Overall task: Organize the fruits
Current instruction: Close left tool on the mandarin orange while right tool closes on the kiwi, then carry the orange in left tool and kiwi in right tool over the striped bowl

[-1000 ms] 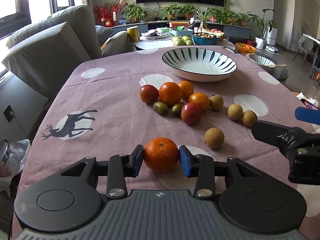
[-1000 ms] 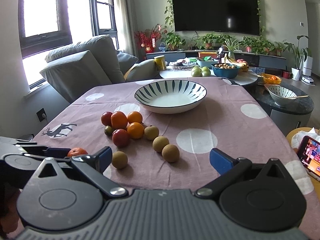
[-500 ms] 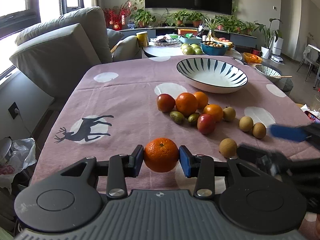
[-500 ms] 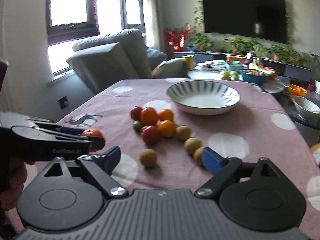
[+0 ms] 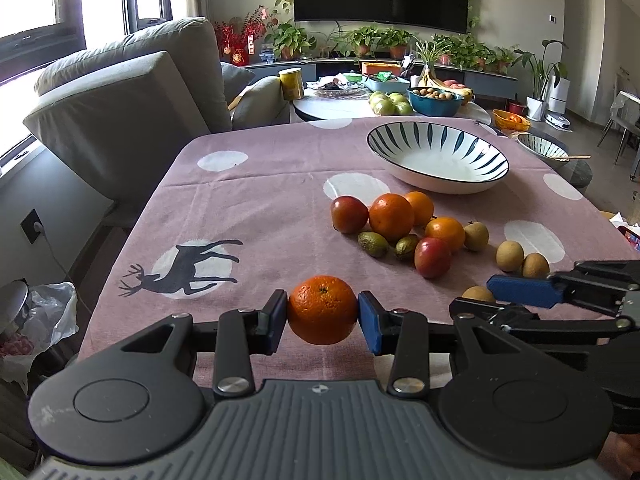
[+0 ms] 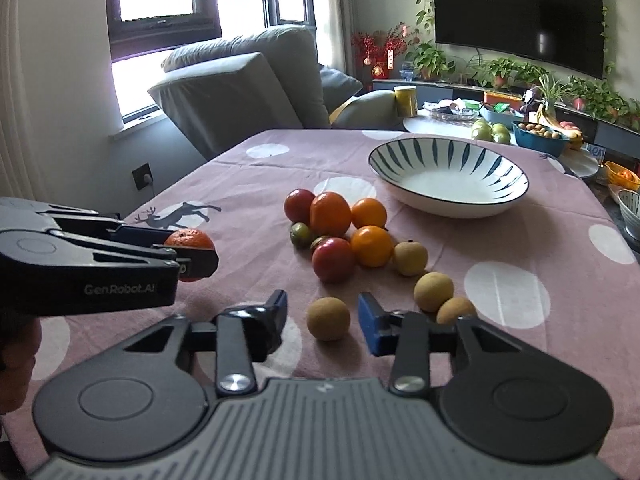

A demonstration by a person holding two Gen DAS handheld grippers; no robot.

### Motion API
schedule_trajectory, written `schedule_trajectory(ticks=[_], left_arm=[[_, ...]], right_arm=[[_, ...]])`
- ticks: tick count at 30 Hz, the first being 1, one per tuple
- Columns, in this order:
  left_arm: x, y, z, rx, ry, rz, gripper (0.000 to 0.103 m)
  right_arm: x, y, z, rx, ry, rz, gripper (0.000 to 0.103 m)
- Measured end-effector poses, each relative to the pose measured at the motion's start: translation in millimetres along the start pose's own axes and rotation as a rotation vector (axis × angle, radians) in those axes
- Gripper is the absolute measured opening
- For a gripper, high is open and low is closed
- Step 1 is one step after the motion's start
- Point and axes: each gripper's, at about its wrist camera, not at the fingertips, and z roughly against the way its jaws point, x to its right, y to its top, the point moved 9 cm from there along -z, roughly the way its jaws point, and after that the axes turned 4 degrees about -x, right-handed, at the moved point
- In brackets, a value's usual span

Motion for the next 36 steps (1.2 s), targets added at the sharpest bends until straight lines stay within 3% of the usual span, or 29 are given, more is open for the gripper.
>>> schedule_trajectory(ticks=[6, 14, 25, 36], left_arm=[[5, 7, 3, 0.014, -0.009, -0.010, 0.037], [42, 47, -3, 0.072, -0.082, -0.066, 0.037], [80, 104, -60, 0.063, -0.120, -0.102, 0.037], [88, 118, -99, 0.034, -0.127, -0.107, 0.037]], right_arm=[[4, -3, -2, -0.026, -0.005, -0.021, 0.000], [36, 26, 16, 0.072, -0.057, -0.079, 0.000], [104, 63, -6, 0.123, -0.094, -0.165, 0.000], [129, 71, -36, 0.114, -0.098, -0.207, 0.000]])
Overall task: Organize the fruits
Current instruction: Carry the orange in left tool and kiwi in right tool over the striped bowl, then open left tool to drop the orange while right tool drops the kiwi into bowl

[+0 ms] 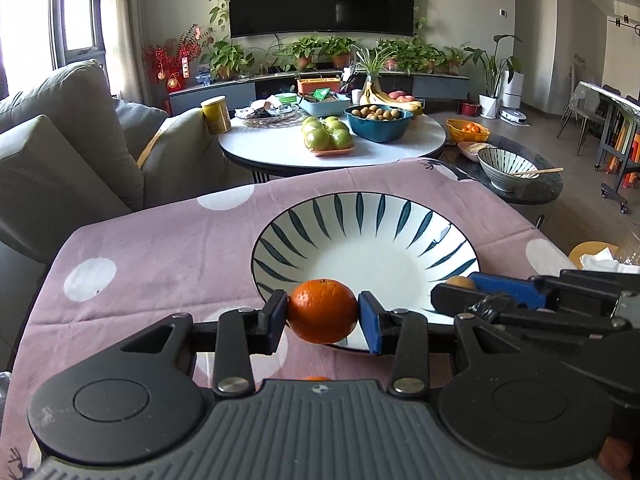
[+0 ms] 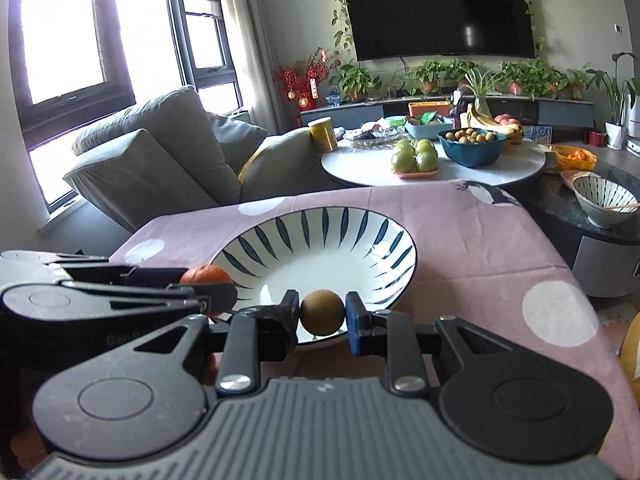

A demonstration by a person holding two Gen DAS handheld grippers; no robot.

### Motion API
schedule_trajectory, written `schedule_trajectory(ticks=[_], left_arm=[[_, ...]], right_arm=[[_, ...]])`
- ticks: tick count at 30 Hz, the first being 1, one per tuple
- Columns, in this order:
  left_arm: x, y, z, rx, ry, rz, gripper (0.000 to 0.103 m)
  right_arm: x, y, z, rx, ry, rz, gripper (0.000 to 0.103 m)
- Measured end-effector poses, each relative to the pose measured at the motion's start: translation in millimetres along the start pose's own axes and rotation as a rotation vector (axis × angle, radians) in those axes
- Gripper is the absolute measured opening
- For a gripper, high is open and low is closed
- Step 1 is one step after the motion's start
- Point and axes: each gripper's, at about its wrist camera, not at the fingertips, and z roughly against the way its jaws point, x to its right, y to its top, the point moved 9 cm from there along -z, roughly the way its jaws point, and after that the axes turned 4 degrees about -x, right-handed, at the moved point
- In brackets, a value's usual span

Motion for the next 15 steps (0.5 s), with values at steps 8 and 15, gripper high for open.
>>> schedule_trajectory(ticks=[8, 15], left_arm=[[2.9, 1.2, -9.2, -0.004, 0.001, -0.015, 0.037], [3.6, 6.2, -0.8, 0.035, 0.025, -0.041, 0.040]], right_arm=[[3.3, -1.6, -3.8, 0.007, 0.002, -0.007, 0.000], [4.7, -0.7, -2.6, 0.025, -0.010, -0.007, 0.000]])
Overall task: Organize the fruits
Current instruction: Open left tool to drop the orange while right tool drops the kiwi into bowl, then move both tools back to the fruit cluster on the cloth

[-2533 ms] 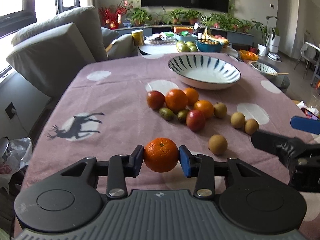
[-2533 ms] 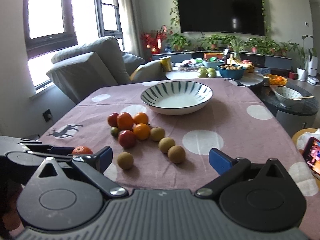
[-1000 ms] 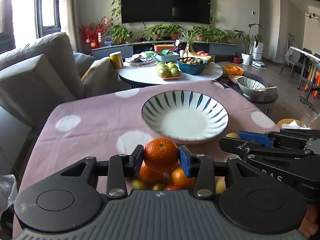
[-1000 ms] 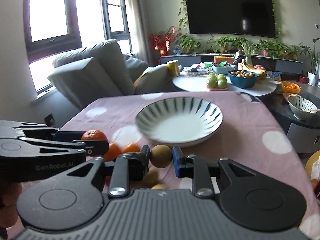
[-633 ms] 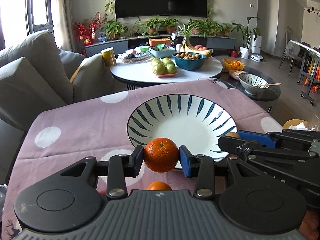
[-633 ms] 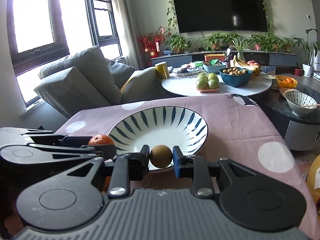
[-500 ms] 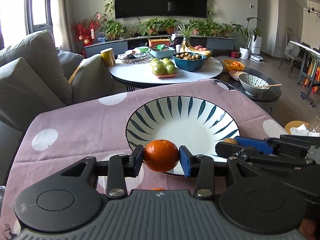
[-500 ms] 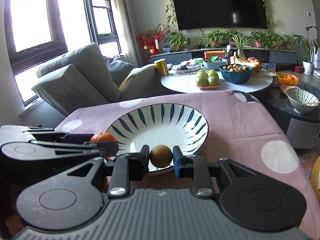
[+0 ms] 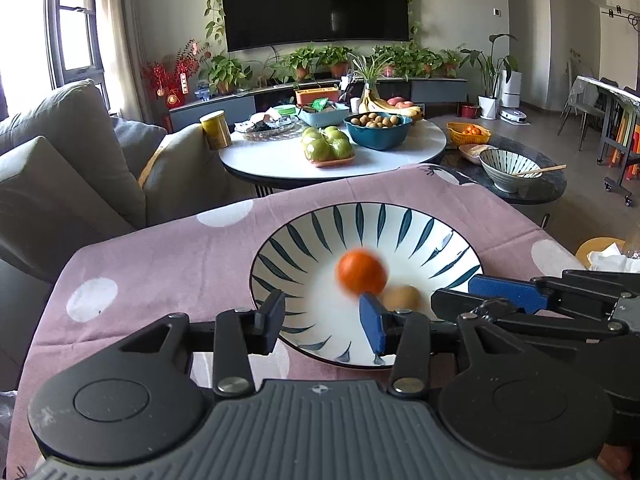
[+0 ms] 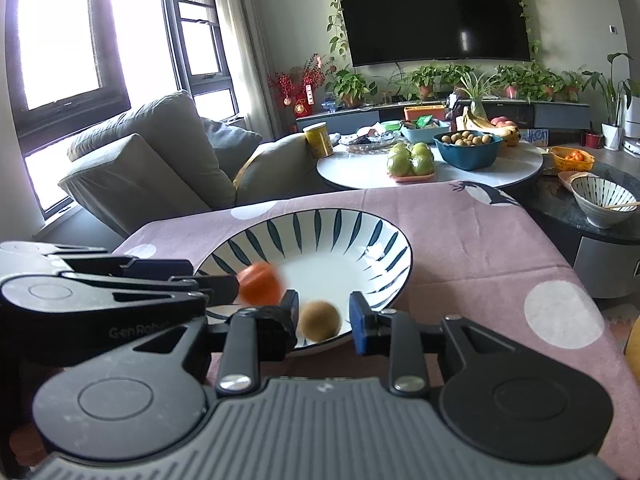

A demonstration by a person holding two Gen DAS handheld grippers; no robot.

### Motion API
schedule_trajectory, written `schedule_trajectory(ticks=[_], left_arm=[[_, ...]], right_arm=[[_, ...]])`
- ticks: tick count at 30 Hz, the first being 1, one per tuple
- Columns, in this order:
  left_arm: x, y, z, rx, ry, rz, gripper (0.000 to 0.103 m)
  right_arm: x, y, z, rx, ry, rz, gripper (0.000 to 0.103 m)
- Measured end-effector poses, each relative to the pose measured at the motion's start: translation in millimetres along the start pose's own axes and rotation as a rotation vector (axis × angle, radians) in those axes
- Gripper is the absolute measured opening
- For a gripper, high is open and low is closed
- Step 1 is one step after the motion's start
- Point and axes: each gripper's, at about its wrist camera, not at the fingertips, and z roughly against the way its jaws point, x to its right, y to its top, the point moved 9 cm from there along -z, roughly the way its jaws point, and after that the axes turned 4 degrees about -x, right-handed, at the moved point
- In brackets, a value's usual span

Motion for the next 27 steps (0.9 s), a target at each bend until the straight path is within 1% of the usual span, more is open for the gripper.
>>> schedule_trajectory(ticks=[7, 11, 16, 18, 24, 27], left_arm=[[-6, -3, 15, 0.004, 0.006, 0.014, 0.042], [-16, -6, 32, 0.024, 0.024, 0.026, 0.047], [-30, -14, 57, 0.041, 0.047, 0.047, 0.050], [-35, -19, 65, 0.044, 0.059, 0.052, 0.054], [-36, -42, 83, 0.022, 0.063, 0.055, 0.054], [-33, -55, 86, 0.000, 0.060, 0.046, 0.054]], right_arm=[[-1, -1, 4, 0.004, 0.014, -0.015, 0.000], [-2, 1, 12, 0.008, 0.021, -0.021, 0.000], [-3, 4, 32, 0.029, 0.039, -0.035, 0.003], [-3, 2, 41, 0.036, 0.041, -0.033, 0.003], [-8, -8, 59, 0.028, 0.051, -0.029, 0.008], [-13, -15, 67, 0.025, 0.056, -0.021, 0.015]])
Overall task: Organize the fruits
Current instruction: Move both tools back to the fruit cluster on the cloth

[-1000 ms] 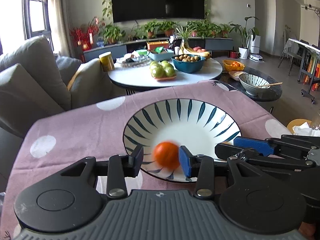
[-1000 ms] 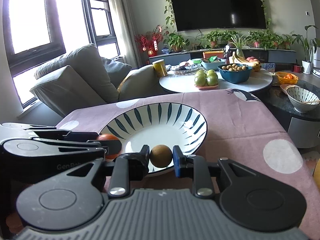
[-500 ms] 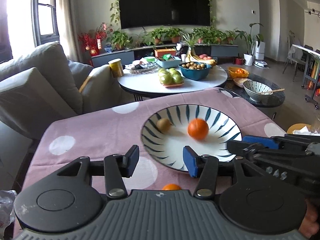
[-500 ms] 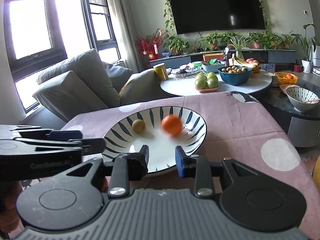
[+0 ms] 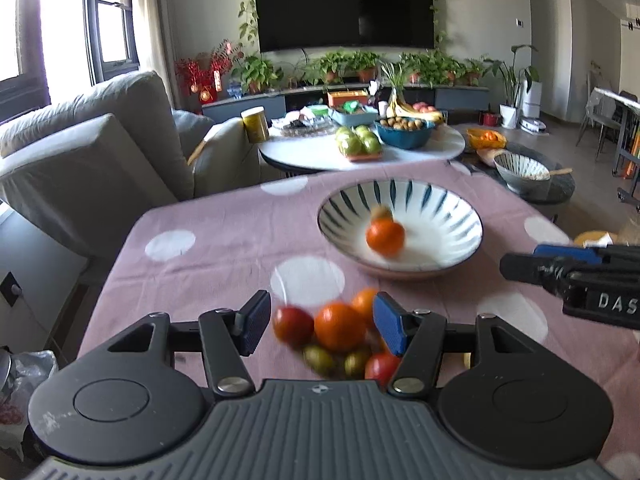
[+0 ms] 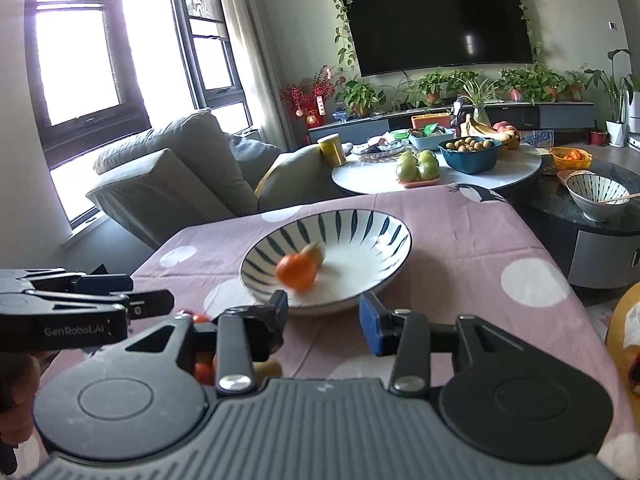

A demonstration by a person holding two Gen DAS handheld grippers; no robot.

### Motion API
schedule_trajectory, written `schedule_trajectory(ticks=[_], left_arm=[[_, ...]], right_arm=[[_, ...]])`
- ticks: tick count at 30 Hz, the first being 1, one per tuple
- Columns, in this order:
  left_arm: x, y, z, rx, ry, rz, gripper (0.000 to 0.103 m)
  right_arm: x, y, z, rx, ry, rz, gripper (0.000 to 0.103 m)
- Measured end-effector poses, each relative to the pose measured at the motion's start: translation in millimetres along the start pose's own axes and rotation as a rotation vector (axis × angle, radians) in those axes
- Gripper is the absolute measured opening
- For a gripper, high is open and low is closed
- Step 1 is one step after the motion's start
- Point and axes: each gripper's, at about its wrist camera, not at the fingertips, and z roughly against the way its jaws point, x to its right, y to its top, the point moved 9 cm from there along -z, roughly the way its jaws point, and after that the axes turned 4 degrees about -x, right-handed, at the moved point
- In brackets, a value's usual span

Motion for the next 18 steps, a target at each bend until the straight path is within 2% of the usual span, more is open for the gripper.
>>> schedule_trajectory(ticks=[2, 9, 18], left_arm=[[4, -10, 2, -0.016, -0.008, -0.007, 0.054], [20, -40, -6, -0.088, -0.028, -0.030, 0.054], [28, -48, -19, -0.124, -0.050, -0.002, 0.049]], right_arm=[[-3, -4, 4, 0.000, -0.001, 0.010, 0.026], [-12, -22, 16, -0.019, 0.005, 0.032, 0.032], [-11, -40, 23, -0.040, 0.009, 0.025, 0.041]])
